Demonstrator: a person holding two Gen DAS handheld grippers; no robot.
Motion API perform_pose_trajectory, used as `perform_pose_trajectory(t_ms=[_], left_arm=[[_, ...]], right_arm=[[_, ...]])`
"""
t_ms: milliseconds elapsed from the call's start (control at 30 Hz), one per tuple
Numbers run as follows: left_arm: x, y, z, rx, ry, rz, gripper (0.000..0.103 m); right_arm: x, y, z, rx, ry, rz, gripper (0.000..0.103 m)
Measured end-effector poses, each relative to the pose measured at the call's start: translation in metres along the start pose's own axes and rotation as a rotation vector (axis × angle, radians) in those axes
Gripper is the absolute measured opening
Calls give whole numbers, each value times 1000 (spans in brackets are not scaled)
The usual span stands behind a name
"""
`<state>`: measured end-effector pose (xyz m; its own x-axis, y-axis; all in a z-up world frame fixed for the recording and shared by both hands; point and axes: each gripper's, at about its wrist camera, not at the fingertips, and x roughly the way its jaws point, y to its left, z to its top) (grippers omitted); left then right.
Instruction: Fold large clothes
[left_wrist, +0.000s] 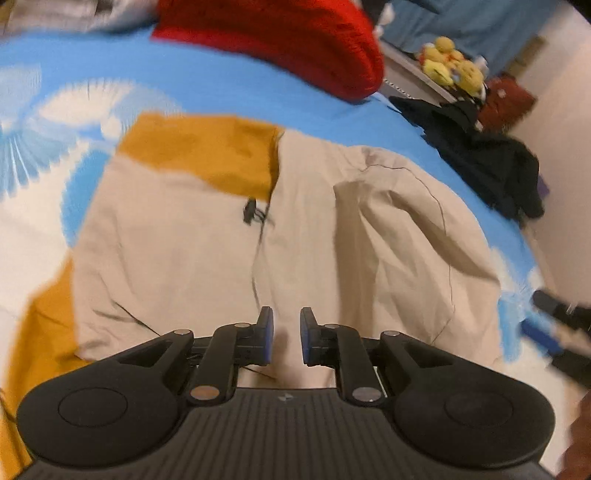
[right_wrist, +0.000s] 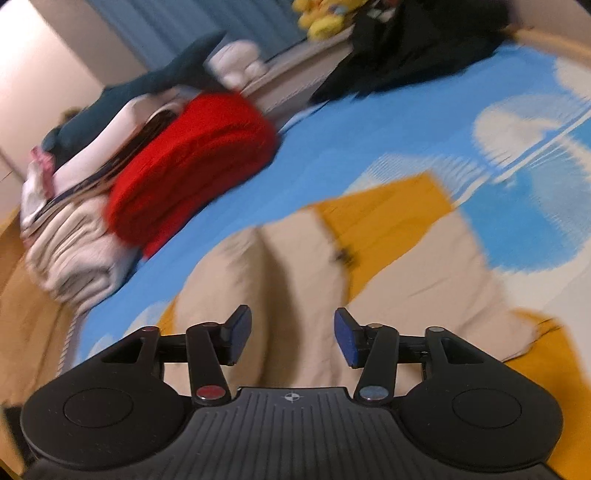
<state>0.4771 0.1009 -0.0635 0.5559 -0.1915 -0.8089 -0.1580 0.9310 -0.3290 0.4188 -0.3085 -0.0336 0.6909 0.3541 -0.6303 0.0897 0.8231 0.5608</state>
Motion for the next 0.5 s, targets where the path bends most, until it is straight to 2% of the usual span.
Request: perform_pose_trajectory(t_ms=[33,67,167,333,367,400,433,467,500], left_arm=[[3,4,-2,-28,18,-18,32],[6,6,-4,-44,23,-30,34],[14,11,-11,-69,50,-36,35],[30,23,-22,-142,114,-60,34],[31,23,-22,-145,118,-71,18],[32,24,-20,-138,112,-75,3],[26,23,-16,-126,84,-84,2],[18,23,-12,-118,37,-102,2],[3,22,-5,-106,-42,-124,1]], right_arm=[[6,5,-3,-4,22,24,56],[12,10,-5,-8,42,45,58],[31,23,-12,-25,101,72,62],[52,38,-23,-55,151,16,61],[54,41,-25,-61,150,6,56],[56,43,-26,-70,147,4,41],[58,47,-27,-80,141,9,32],[58,49,-28,-89,132,18,13],[58,52,-29,-94,120,36,4]])
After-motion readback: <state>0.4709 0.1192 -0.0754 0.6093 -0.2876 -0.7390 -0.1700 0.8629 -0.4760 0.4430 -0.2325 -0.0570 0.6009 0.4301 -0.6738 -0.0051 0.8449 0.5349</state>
